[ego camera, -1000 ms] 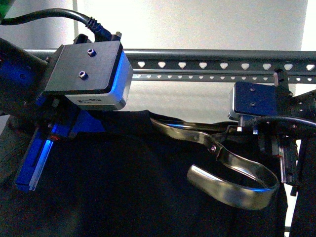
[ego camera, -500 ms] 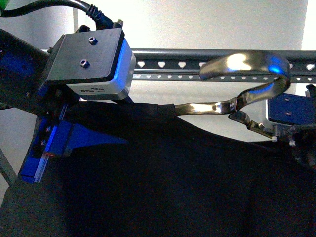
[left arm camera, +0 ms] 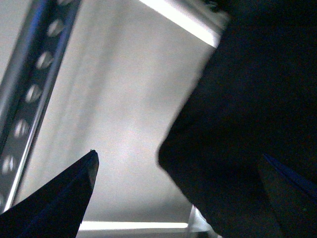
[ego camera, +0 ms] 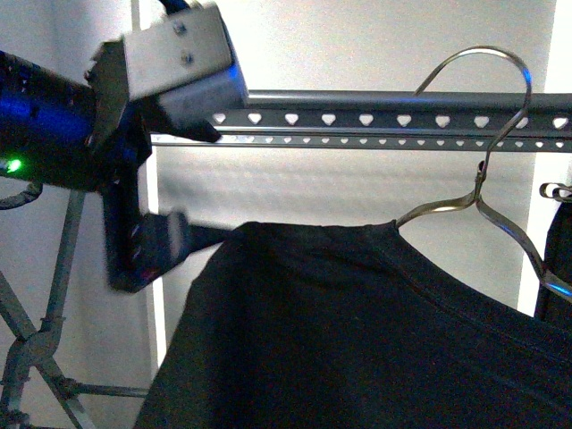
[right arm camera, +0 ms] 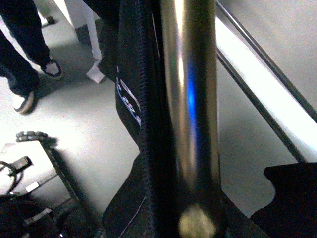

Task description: Hang clothes on hanger

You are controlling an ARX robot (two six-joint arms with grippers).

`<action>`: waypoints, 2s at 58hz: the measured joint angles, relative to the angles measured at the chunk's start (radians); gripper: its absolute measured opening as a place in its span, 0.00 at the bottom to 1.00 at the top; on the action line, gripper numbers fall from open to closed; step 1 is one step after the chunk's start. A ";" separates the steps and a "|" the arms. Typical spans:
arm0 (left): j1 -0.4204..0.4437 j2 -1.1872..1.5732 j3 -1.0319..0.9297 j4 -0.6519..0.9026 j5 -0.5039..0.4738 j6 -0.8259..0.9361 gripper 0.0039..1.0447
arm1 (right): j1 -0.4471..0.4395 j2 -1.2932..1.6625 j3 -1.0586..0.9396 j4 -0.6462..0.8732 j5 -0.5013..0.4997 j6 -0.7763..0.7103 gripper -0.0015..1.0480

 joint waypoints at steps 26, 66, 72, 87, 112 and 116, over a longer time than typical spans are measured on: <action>0.253 0.010 0.074 0.075 -0.482 -1.639 0.94 | -0.066 -0.132 -0.071 0.017 -0.124 0.456 0.09; 0.198 -0.489 -0.792 0.471 -0.425 -1.112 0.03 | 0.094 0.242 0.517 0.061 0.263 1.070 0.09; 0.198 -0.540 -0.848 0.473 -0.425 -1.112 0.03 | 0.110 0.308 0.612 0.034 0.323 1.100 0.09; 0.198 -0.684 -0.958 0.447 -0.425 -1.112 0.03 | 0.150 0.449 0.783 -0.008 0.445 1.171 0.09; 0.198 -0.927 -1.049 0.295 -0.425 -1.111 0.03 | 0.154 0.463 0.617 0.127 0.468 1.199 0.09; 0.198 -0.944 -1.065 0.300 -0.425 -1.111 0.03 | 0.154 0.438 0.580 0.159 0.467 1.192 0.18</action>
